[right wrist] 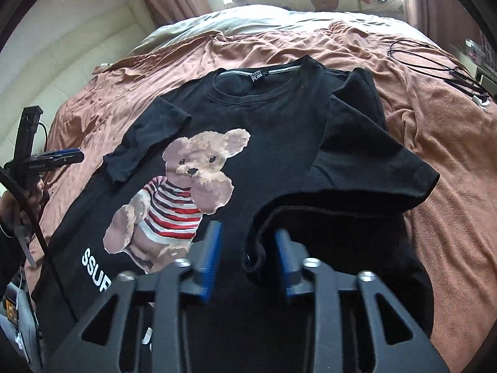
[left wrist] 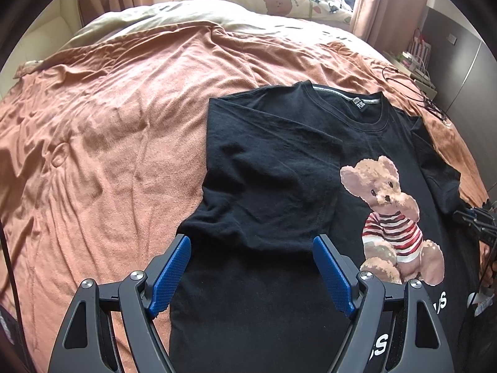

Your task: Fold small clothes

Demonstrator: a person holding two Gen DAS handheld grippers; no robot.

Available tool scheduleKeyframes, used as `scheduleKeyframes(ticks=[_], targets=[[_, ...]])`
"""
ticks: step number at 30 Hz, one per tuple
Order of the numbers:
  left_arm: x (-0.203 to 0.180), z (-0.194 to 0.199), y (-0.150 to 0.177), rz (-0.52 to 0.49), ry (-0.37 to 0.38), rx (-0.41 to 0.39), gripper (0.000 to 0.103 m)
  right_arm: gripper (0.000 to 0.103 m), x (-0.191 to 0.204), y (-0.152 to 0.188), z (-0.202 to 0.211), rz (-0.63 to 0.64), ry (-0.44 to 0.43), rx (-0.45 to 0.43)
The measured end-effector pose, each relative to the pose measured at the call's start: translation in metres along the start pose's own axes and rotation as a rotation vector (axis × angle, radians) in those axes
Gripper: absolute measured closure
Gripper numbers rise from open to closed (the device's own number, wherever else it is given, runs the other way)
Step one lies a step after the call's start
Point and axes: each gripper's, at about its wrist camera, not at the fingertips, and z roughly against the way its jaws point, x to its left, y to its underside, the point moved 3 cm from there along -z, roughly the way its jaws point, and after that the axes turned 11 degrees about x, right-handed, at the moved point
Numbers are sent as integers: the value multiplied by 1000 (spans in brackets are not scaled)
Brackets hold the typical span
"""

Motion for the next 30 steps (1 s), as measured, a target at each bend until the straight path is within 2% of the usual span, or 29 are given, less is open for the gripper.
scheduleKeyframes(ticks=[1,2,4,9,15,21,22,24,26,28,30], targets=[[0,1,0,0,0,-1,21,35,4,-7,2,-3,-7,-18],[1,2,1,0,-1,-3,21,34,1,-8,10,-13,-18,-46],[1,4,1,0,-1,-7,21,34,-3,-2,26,-50,-48,-89],[7,6,3,9,-3,-10,21,34,-53,10,54,-254,-53,-184],[16,2,5,34,3,-9,21,34,-101,29,45,-485,-81,-197],[19,-3,6,27,-2,4,21,34,-111,27,26,-544,-58,-192],[20,-4,6,25,-3,4,21,40,-112,24,24,-544,-44,-189],[21,-3,6,23,-2,0,21,59,-116,16,18,-536,-14,-165],[23,-3,5,27,2,-6,21,88,-115,5,16,-526,16,-134],[24,-3,5,32,8,-10,21,93,-108,-5,20,-506,26,-132],[25,-2,5,37,13,-12,21,94,-96,-15,27,-468,29,-149]])
